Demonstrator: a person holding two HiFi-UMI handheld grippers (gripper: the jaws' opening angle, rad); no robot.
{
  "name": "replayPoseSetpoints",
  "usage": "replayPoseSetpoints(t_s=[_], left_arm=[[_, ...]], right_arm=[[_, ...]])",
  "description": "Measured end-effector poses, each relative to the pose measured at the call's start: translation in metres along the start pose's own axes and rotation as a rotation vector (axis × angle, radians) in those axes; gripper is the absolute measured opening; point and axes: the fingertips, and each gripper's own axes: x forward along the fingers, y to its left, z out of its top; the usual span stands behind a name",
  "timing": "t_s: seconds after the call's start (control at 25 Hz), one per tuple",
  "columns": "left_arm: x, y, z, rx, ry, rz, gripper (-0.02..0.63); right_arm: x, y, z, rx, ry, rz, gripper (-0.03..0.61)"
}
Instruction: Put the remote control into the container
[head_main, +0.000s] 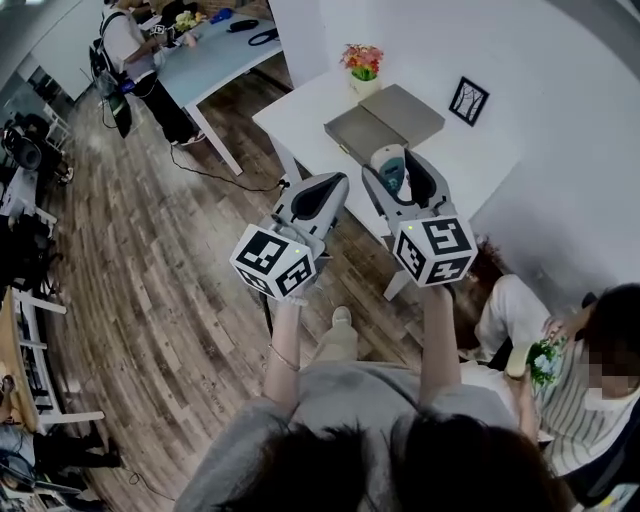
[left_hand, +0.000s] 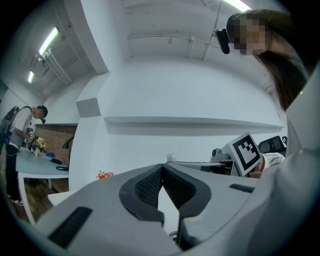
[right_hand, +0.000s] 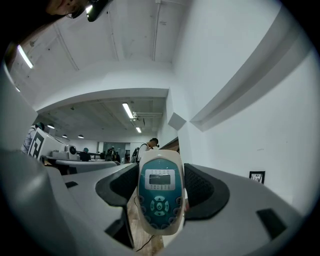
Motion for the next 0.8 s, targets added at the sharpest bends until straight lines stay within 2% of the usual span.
replayPoseSetpoints(t_s=[0.32, 0.8], left_arm=[[0.041, 0.064, -0.003, -0.024, -0.004, -0.067, 0.003], [0.085, 0.134, -0.029, -0.076, 0.024, -0.158, 0.003]], right_arm=[[0.057, -0.028, -0.003, -0.039, 0.029, -0.055, 0.287], [0.125, -0.073, -0.031, -0.026, 0.089, -0.166, 0.287]])
